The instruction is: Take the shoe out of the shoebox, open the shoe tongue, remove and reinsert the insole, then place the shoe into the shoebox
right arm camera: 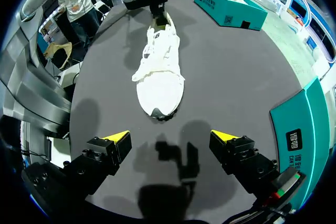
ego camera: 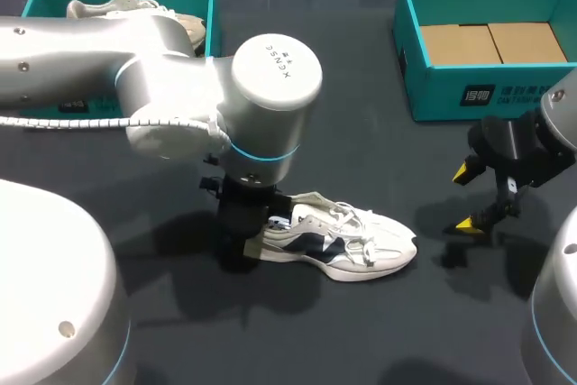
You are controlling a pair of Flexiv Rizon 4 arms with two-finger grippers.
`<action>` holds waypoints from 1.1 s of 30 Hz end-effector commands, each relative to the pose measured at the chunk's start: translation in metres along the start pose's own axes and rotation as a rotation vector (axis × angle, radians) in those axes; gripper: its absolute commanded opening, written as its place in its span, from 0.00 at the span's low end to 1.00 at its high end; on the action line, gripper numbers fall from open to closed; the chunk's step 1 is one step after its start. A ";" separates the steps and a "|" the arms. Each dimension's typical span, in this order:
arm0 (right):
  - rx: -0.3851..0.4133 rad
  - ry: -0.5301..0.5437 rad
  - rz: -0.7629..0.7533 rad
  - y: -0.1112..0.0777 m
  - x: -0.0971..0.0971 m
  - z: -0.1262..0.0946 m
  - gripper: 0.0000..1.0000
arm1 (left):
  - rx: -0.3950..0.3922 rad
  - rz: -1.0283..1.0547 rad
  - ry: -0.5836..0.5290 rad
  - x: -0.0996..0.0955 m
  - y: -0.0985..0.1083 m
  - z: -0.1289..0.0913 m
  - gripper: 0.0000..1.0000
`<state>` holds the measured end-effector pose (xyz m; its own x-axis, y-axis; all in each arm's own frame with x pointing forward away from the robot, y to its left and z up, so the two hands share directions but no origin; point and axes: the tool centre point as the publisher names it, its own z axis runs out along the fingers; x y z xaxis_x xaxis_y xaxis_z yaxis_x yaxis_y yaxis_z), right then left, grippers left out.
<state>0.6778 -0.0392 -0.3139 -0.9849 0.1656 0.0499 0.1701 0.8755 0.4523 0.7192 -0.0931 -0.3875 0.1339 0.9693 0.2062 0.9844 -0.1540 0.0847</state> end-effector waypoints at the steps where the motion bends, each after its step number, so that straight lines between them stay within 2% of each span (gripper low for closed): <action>1: 0.003 -0.002 0.001 0.000 0.001 0.000 1.00 | 0.011 -0.004 -0.004 -0.002 0.001 0.003 0.44; 3: 0.003 -0.002 0.001 0.000 0.001 0.000 1.00 | 0.015 -0.008 -0.012 0.000 0.001 0.000 0.56; 4: 0.003 -0.002 0.001 0.000 0.001 0.000 1.00 | 0.020 -0.009 -0.018 0.001 0.001 -0.002 0.70; 5: 0.003 -0.002 0.001 0.000 0.001 0.000 1.00 | 0.020 -0.012 -0.024 0.003 0.000 -0.005 0.78; 9: 0.003 -0.002 0.001 0.000 0.001 0.000 1.00 | 0.028 -0.032 -0.063 0.011 -0.004 -0.023 1.00; 12: 0.003 -0.002 0.001 0.000 0.001 0.000 1.00 | 0.062 -0.054 -0.113 0.021 -0.008 -0.041 1.00; 17: 0.003 -0.002 0.001 0.000 0.001 0.000 1.00 | 0.166 -0.146 -0.199 0.040 -0.015 -0.069 1.00; 22: 0.003 -0.002 0.001 0.000 0.001 0.000 1.00 | 0.281 -0.291 -0.263 0.059 -0.019 -0.085 1.00; 26: 0.003 -0.002 0.001 0.000 0.001 0.000 1.00 | 0.463 -0.411 -0.367 0.072 -0.026 -0.091 1.00; 27: 0.003 -0.002 0.001 0.000 0.001 0.000 1.00 | 0.488 -0.425 -0.386 0.074 -0.027 -0.091 1.00; 33: 0.003 -0.002 0.001 0.000 0.001 0.000 1.00 | 0.488 -0.425 -0.386 0.074 -0.027 -0.091 1.00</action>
<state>0.6778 -0.0393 -0.3139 -0.9849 0.1656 0.0499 0.1701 0.8755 0.4523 0.6892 -0.0439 -0.2807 -0.3031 0.9526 -0.0281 0.8948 0.2743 -0.3522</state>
